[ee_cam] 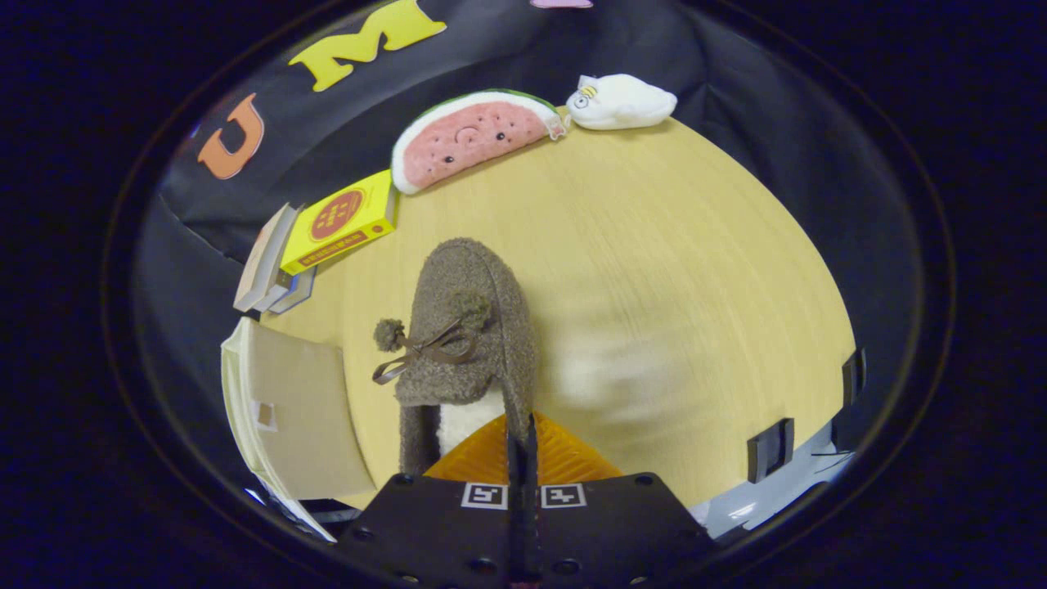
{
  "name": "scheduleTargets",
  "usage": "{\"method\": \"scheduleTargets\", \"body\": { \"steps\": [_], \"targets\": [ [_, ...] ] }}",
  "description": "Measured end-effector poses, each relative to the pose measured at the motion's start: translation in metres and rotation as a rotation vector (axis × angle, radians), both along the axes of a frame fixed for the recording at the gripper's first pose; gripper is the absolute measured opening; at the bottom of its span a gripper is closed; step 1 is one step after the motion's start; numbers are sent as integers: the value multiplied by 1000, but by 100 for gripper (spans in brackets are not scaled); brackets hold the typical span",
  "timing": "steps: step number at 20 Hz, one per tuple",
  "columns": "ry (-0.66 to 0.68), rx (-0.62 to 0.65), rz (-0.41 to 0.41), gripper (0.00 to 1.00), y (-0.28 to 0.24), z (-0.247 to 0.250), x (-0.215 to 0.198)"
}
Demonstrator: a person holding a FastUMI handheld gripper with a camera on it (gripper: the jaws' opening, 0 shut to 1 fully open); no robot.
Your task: Open the storage box then place both shoes into the box .Put the left shoe in first, then the right shoe, with the right side of both shoes facing outward in a uniform manner.
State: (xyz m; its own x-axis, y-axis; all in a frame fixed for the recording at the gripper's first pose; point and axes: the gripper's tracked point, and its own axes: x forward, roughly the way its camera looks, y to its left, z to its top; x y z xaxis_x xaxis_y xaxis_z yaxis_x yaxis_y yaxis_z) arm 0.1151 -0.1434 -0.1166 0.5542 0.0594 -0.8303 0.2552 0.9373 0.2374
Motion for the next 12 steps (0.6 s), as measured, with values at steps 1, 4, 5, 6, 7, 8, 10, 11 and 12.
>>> {"method": "scheduleTargets", "body": {
  "steps": [1,4,5,6,7,8,10,11,12],
  "targets": [
    [-18,16,33,0,18,14,-5],
    [-108,45,131,0,73,58,-13],
    [-130,28,158,0,89,68,-15],
    [-147,7,181,0,105,76,-17],
    [-161,-8,205,0,123,84,-17],
    [-171,-12,233,0,142,88,-17],
    [-173,29,265,0,185,94,-16],
    [-167,43,280,0,204,94,-13],
    [-157,44,294,0,222,90,-12]
  ]
}}
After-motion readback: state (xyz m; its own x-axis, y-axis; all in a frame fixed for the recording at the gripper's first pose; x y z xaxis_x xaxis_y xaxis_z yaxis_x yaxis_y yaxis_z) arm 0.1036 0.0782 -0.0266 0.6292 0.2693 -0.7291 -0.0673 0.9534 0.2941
